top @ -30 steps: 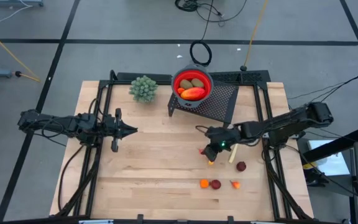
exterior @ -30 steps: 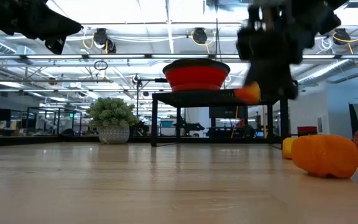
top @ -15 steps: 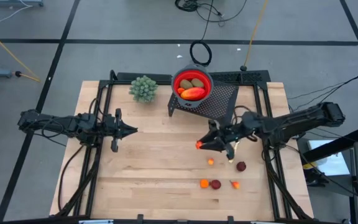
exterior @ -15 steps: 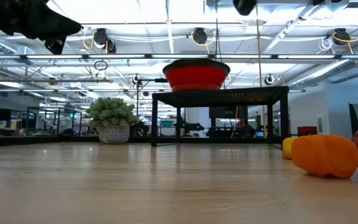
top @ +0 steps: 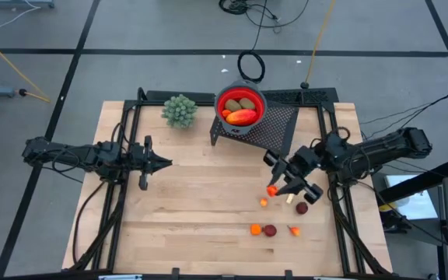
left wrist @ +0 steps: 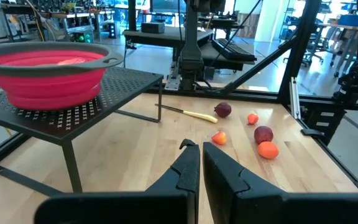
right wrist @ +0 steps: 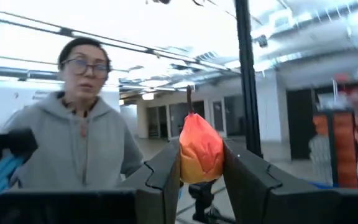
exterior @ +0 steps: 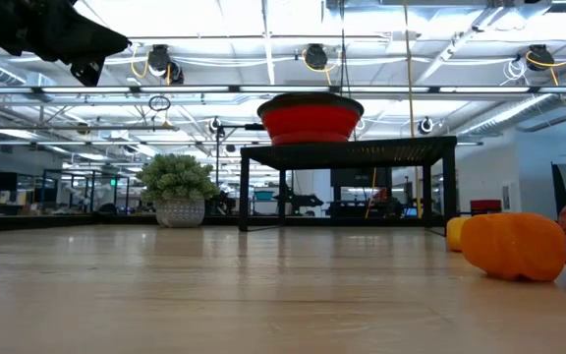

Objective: Pick & Place Fruit
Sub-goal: Put the pear into the red strainer bowl

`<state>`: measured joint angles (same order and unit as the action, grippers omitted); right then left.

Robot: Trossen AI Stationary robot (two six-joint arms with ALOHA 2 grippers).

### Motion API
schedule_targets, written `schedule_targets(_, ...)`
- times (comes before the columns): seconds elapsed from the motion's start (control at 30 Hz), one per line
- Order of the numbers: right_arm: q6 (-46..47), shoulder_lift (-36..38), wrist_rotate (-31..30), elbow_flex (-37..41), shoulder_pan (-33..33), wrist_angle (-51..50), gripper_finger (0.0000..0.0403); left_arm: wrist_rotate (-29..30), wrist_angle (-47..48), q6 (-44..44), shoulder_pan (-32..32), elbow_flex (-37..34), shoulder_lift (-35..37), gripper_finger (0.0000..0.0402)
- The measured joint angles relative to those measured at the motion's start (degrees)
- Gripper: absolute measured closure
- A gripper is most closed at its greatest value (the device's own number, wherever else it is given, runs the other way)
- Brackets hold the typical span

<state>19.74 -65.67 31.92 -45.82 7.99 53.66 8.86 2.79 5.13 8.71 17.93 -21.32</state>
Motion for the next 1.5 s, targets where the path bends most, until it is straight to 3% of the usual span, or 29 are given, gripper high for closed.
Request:
schedule_targets(0.23, -8.7, 0.0, 3.1, 0.0, 0.0, 2.7, 0.0304, 0.0, 0.0, 0.0, 0.0, 0.0, 0.0, 0.0380)
schedule_targets(0.47, -8.6, 0.0, 2.6, 0.0, 0.0, 2.7, 0.0302, 0.0, 0.0, 0.0, 0.0, 0.0, 0.0, 0.0380)
schedule_targets(0.57, -7.1, 0.0, -3.5, 0.0, 0.0, 2.7, 0.0301, 0.1, 0.0, 0.0, 0.0, 0.0, 0.0, 0.0380)
schedule_targets(0.73, 7.9, 0.0, -20.6, 0.0, -0.4, 0.4, 0.0301, 0.2, 0.0, 0.1, 0.0, 0.0, 0.0, 0.0380)
schedule_targets(1.0, 16.1, 0.0, -34.6, 0.0, -1.2, -0.9, 0.0301, 0.3, 0.0, 0.1, 0.0, 0.0, 0.0, 0.0380)
schedule_targets(1.13, 11.6, 0.0, -38.1, -0.1, -1.8, -6.0, 0.0301, 0.3, 0.0, 0.1, 0.0, 0.0, 0.0, 0.0380)
schedule_targets(1.5, 10.7, 0.0, -38.0, -0.1, -10.4, -26.3, 0.0300, 0.3, 0.0, 1.4, 0.0, 0.0, 0.0, 0.0380)
